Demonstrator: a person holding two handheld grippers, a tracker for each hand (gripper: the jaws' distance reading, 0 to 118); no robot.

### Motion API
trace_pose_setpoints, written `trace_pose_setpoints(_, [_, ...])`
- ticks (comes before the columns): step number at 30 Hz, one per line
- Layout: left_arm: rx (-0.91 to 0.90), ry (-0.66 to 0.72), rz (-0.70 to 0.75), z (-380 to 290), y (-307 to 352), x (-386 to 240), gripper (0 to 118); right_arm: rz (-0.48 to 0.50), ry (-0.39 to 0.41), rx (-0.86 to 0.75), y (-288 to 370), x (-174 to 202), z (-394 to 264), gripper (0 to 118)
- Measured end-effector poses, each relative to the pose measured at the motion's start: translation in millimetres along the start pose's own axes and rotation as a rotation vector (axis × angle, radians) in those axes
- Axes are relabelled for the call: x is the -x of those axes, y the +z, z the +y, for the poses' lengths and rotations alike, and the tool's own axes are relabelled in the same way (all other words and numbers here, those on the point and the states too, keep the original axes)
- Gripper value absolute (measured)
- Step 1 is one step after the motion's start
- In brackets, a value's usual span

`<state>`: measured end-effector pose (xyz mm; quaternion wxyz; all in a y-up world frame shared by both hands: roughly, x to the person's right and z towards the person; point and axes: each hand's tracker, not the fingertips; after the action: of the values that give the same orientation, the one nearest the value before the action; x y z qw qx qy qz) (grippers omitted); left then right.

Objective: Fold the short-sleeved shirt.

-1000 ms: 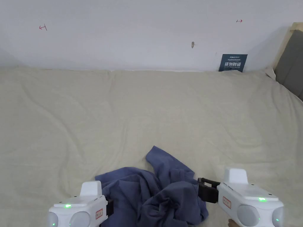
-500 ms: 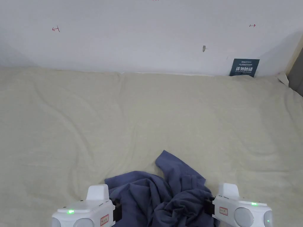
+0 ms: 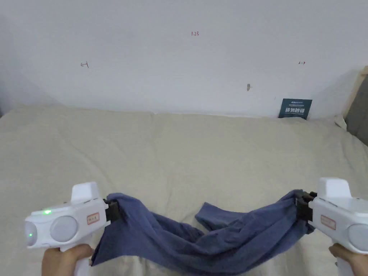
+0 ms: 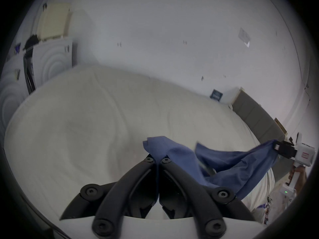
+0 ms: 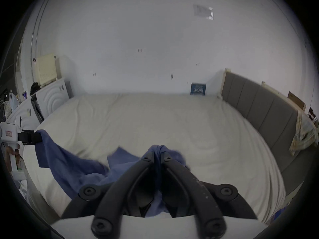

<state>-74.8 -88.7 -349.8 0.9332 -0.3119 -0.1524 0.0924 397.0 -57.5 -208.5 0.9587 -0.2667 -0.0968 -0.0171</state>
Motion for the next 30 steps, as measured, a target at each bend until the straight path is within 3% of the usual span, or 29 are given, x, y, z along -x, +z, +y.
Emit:
trace_pose_setpoints(5, [-0.126, 0.0, 0.029, 86.6, 25.5, 6.5, 3, -0.023, 0.007, -0.127, 6.4, -18.6, 68.2, 7])
trace_pose_setpoints(8, [-0.189, -0.002, 0.051, 134.0, 35.7, 3.0, 3, -0.017, 0.006, -0.181, 11.3, -10.0, 106.8, 8])
trace_pose_setpoints(9, [-0.202, -0.011, 0.062, 148.5, 36.3, 2.3, 3, 0.046, 0.024, -0.222, 11.3, -6.6, 119.3, 8])
trace_pose_setpoints(16, [-0.246, -0.002, 0.087, 236.1, 24.9, 1.2, 3, 0.027, 0.077, -0.301, -3.7, 6.7, 185.1, 8])
trace_pose_setpoints(23, [-0.261, -0.052, 0.15, 265.5, -21.1, 0.6, 3, 0.023, 0.096, -0.307, -55.1, 18.5, 199.4, 8])
trace_pose_setpoints(30, [-0.208, -0.03, 0.179, 231.1, -76.6, 29.0, 3, 0.017, 0.064, -0.23, -115.4, 30.7, 150.7, 8])
